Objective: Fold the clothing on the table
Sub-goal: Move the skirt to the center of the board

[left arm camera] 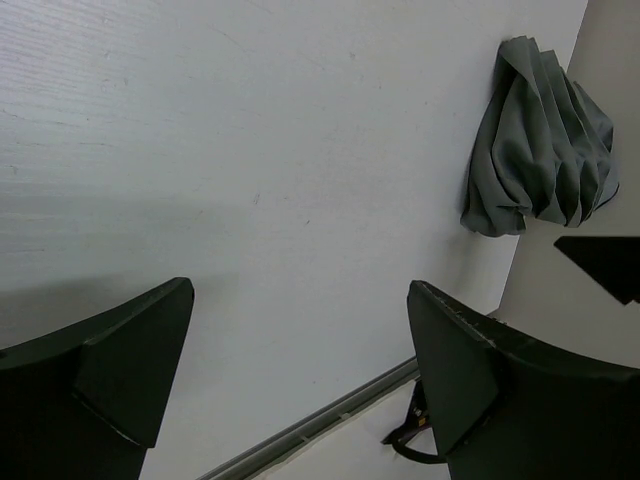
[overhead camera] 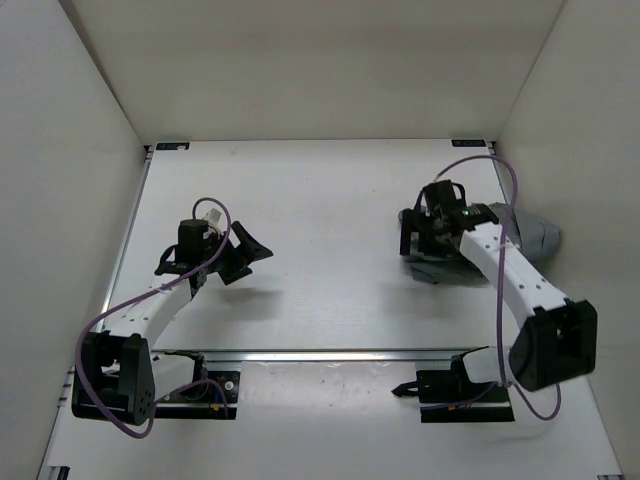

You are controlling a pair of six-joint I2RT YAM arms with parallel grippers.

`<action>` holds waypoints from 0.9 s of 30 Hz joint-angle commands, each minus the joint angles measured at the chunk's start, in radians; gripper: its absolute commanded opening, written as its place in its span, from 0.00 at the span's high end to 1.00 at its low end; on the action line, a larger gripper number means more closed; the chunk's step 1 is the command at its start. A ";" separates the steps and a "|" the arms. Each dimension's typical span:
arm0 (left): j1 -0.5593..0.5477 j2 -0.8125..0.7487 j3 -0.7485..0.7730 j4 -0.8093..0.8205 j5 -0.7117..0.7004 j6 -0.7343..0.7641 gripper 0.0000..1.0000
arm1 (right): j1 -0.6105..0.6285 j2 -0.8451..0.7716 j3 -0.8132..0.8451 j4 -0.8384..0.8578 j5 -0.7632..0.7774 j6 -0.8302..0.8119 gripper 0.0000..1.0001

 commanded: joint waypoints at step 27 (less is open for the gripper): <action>0.023 -0.016 -0.008 0.028 0.050 -0.016 0.01 | -0.168 0.177 0.069 0.153 -0.403 -0.009 1.00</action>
